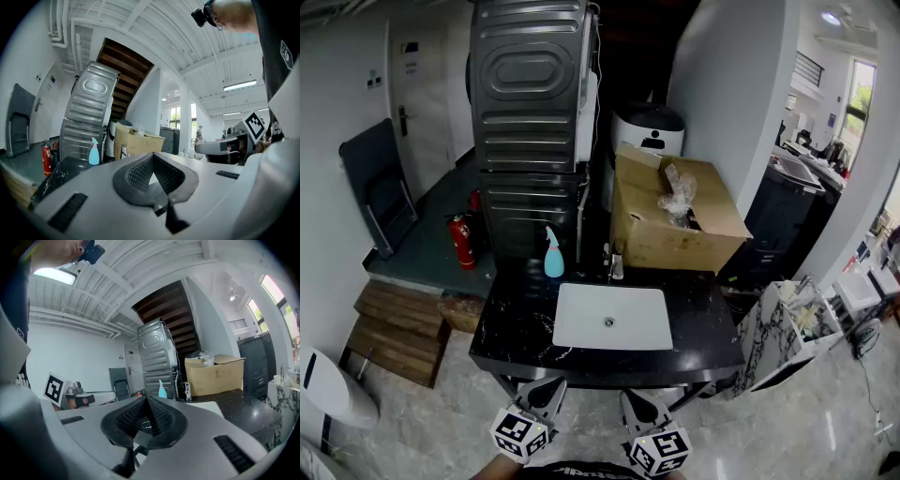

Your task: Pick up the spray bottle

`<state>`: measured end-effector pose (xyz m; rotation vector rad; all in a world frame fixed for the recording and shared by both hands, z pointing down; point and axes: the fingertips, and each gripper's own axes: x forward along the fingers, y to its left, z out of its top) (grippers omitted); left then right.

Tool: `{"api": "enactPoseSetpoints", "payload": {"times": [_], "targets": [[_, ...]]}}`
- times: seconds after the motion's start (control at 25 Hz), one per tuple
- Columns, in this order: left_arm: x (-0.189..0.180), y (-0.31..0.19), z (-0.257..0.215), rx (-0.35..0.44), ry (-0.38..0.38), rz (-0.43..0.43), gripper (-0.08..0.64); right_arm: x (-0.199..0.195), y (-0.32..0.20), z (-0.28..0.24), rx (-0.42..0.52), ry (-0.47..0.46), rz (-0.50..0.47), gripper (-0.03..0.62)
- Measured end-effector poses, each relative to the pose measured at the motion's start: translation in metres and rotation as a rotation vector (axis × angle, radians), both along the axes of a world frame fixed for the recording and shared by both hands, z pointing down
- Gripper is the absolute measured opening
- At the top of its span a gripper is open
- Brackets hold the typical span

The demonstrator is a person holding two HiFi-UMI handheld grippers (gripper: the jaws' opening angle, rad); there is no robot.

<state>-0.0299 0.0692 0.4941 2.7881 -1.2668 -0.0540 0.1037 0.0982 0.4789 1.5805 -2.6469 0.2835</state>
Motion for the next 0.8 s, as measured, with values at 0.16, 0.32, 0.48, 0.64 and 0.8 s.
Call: {"api": "enactPoseSetpoints", "payload": {"times": [0.16, 0.32, 0.48, 0.64, 0.8], "targets": [[0.001, 0.004, 0.001, -0.005, 0.003, -0.001, 0.015, 0.002, 0.005, 0.0, -0.002, 0.0, 0.003, 0.037], [0.005, 0.007, 0.003, -0.011, 0.003, 0.002, 0.015, 0.006, 0.008, 0.004, -0.011, 0.014, 0.007, 0.037], [0.009, 0.008, 0.004, -0.011, 0.001, 0.005, 0.015, 0.01, 0.008, 0.005, -0.009, 0.015, 0.009, 0.037], [0.012, 0.009, 0.006, -0.017, 0.004, -0.001, 0.015, 0.014, 0.009, 0.003, 0.001, -0.002, 0.017, 0.037], [0.015, 0.01, 0.009, -0.033, 0.007, -0.014, 0.015, 0.021, 0.008, 0.004, -0.005, -0.013, 0.013, 0.037]]}}
